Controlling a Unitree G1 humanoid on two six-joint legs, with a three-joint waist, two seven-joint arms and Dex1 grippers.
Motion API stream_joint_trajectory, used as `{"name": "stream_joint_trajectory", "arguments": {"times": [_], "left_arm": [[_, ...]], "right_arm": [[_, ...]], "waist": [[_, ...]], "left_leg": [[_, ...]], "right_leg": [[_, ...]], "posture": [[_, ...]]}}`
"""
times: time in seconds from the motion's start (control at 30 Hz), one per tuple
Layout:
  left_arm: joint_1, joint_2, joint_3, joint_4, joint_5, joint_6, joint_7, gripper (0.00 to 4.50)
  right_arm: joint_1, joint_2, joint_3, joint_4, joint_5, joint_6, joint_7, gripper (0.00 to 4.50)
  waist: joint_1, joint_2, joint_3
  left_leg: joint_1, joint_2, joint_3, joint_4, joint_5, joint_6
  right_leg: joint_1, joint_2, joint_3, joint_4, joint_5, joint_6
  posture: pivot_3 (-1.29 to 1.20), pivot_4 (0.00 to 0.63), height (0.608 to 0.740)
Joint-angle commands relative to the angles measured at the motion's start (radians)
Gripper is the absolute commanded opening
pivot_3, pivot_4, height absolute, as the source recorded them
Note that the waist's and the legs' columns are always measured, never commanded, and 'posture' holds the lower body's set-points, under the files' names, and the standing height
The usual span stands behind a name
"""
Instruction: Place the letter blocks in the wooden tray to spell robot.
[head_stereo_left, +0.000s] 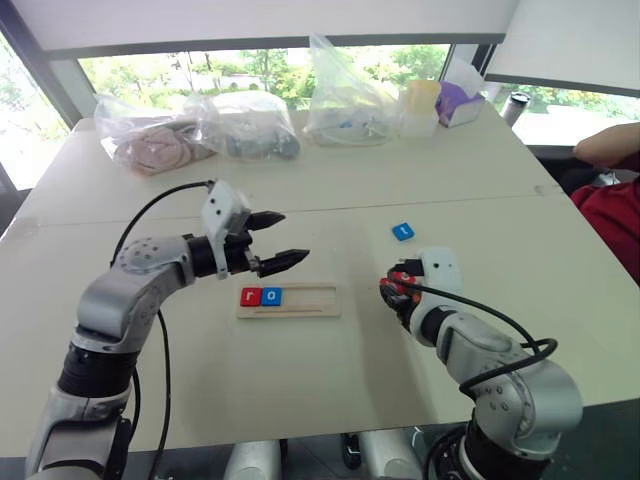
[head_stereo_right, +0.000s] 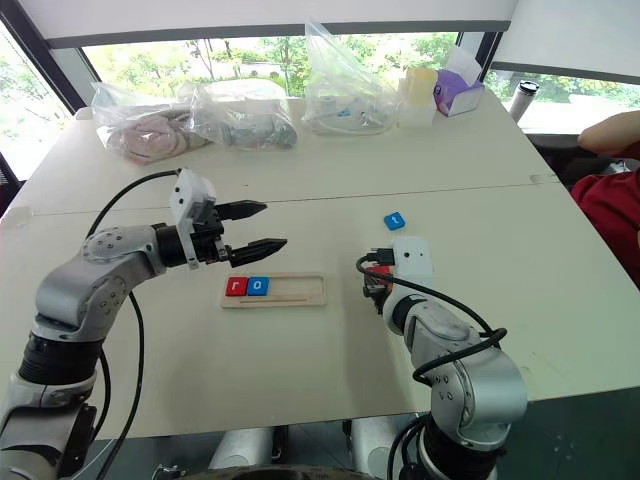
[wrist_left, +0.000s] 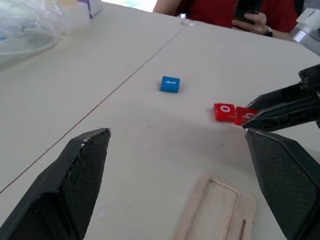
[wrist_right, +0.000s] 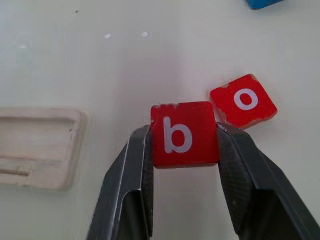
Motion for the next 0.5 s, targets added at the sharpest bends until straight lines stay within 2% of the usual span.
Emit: {"name": "stream_joint_trajectory", "arguments": {"times": [0.03,0.07,0.13,0.2,0.27,0.3,0.4,0.5], "left_arm": [[-0.006,0.001,0.0,-0.013,0.024,-0.04,-0.001,4.5],[-0.003,0.0,0.001,-0.015,0.026,-0.041,0.0,4.5],[0.006,0.002,0.004,-0.021,0.033,-0.044,0.006,4.5],[0.017,0.005,0.005,-0.028,0.041,-0.05,0.008,4.5],[0.027,0.007,0.009,-0.033,0.043,-0.052,0.008,4.5],[0.03,0.007,0.012,-0.034,0.043,-0.053,0.008,4.5],[0.041,0.017,0.02,-0.034,0.048,-0.058,0.005,4.5],[0.044,0.032,0.027,-0.025,0.05,-0.062,-0.01,4.5]], "right_arm": [[0.008,0.02,0.005,0.014,0.019,0.007,0.002,1.18],[0.01,0.02,0.003,0.021,0.021,0.007,0.002,1.18],[0.01,0.02,0.003,0.042,0.034,0.007,0.008,2.22],[0.017,0.038,-0.011,0.056,0.052,0.007,0.017,3.08],[0.018,0.039,-0.016,0.063,0.064,0.007,0.021,4.19],[0.017,0.035,-0.015,0.064,0.069,0.007,0.02,4.47],[-0.025,-0.061,-0.022,0.022,0.122,0.007,0.076,4.47],[-0.096,-0.23,-0.066,-0.038,0.224,0.003,0.234,4.47]], "waist": [[0.0,0.0,0.0],[0.0,0.0,0.0],[0.001,0.0,0.0],[0.0,0.0,0.0],[0.0,0.0,0.0],[0.0,0.0,0.0],[-0.001,0.0,0.0],[0.0,0.001,0.001]], "left_leg": [[-0.001,0.0,0.0,-0.001,0.0,0.0],[-0.002,0.0,0.0,-0.001,0.0,0.0],[-0.002,0.0,0.0,-0.002,0.0,0.0],[-0.001,0.0,0.0,-0.003,0.0,0.0],[-0.001,0.0,0.0,-0.004,0.0,0.0],[-0.001,0.001,0.0,-0.004,0.0,0.0],[0.0,0.001,0.0,-0.004,0.0,0.0],[-0.001,0.0,0.001,-0.003,0.0,0.0]], "right_leg": [[-0.001,0.0,0.0,0.0,0.0,0.0],[-0.002,0.0,0.0,0.0,0.0,0.0],[-0.003,0.0,0.0,0.0,0.0,0.001],[-0.003,0.0,0.0,0.0,-0.001,0.0],[-0.003,0.001,0.0,0.0,-0.001,0.0],[-0.003,0.001,0.0,0.0,-0.001,0.0],[-0.002,0.001,0.0,0.0,-0.001,-0.001],[-0.003,0.0,0.001,0.0,-0.001,-0.001]], "posture": [[0.0,0.15,0.74],[0.0,0.15,0.74],[0.0,0.15,0.74],[0.0,0.15,0.74],[0.0,0.15,0.74],[0.0,0.15,0.74],[0.0,0.15,0.74],[0.0,0.15,0.74]]}}
